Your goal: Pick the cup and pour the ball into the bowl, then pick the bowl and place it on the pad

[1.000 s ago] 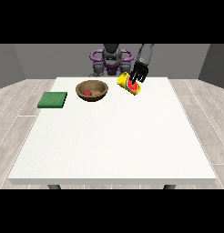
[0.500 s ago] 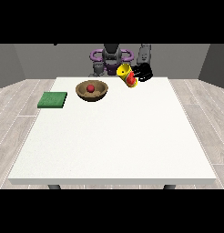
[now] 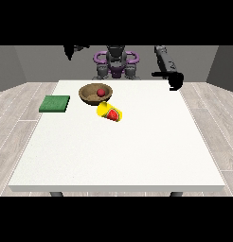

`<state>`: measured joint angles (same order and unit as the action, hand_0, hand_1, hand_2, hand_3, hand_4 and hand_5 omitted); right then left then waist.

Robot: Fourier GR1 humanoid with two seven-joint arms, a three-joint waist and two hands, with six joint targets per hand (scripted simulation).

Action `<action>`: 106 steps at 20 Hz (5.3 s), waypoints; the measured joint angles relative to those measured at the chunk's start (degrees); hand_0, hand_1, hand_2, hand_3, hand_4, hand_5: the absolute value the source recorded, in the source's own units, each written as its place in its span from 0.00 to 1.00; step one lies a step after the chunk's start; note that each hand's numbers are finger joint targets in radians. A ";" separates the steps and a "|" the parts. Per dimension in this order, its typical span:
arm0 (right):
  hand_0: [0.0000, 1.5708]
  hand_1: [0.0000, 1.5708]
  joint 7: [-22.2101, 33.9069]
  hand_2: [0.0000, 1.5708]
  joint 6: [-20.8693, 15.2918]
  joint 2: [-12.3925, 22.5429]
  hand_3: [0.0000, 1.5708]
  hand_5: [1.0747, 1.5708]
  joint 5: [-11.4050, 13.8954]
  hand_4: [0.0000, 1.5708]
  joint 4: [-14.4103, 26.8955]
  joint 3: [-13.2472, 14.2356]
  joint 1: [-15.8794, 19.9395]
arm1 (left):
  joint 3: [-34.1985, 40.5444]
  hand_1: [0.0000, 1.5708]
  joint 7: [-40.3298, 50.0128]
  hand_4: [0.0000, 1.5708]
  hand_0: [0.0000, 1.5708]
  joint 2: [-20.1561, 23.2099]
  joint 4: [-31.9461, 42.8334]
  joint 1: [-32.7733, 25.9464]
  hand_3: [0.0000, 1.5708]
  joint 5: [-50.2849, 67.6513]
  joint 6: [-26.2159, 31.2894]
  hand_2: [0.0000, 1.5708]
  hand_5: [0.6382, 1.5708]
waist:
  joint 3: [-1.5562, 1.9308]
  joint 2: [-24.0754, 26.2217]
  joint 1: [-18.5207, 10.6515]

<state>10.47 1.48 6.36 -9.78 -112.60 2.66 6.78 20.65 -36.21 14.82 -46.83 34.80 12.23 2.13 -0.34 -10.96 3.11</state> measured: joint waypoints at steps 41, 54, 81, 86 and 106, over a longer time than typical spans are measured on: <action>0.00 0.00 -34.20 0.00 5.44 -1.66 0.00 0.99 -2.69 0.19 58.95 11.05 15.18 | 4.29 0.00 28.20 0.00 0.00 31.88 -5.76 21.08 0.00 9.78 15.08 0.00 0.96 | -0.73 -6.73 -3.27; 0.84 0.84 -35.17 0.77 -6.78 -4.46 0.00 0.90 -0.64 0.30 58.80 6.85 17.12 | 2.90 0.00 31.51 0.00 0.00 32.05 -6.77 25.83 0.00 11.28 15.82 0.00 0.96 | -1.35 -7.31 -7.61; 1.00 1.00 2.64 1.00 -9.19 12.79 1.00 0.89 12.47 0.82 47.40 0.36 22.09 | 8.89 0.00 22.25 0.00 0.00 41.03 8.20 16.68 0.00 10.80 21.88 0.00 0.96 | 0.29 -4.27 0.56; 1.00 1.00 -0.67 1.00 -6.31 16.81 1.00 0.92 11.48 0.83 53.73 4.25 26.57 | 7.82 0.00 23.96 0.00 0.00 40.41 4.71 19.25 0.00 11.13 19.53 0.00 0.96 | 0.39 -6.55 -0.27; 1.00 1.00 -21.70 1.00 6.41 33.28 0.38 0.98 6.13 0.81 79.18 18.21 33.17 | 7.64 0.00 32.14 0.00 0.00 41.92 -10.50 21.89 0.00 15.96 15.29 0.00 0.96 | 0.49 -16.02 -4.09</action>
<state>-11.23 7.89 39.64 -3.65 -33.41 20.87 39.95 28.30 -4.07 56.74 -57.34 56.69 28.19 17.42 0.15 -26.98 -0.99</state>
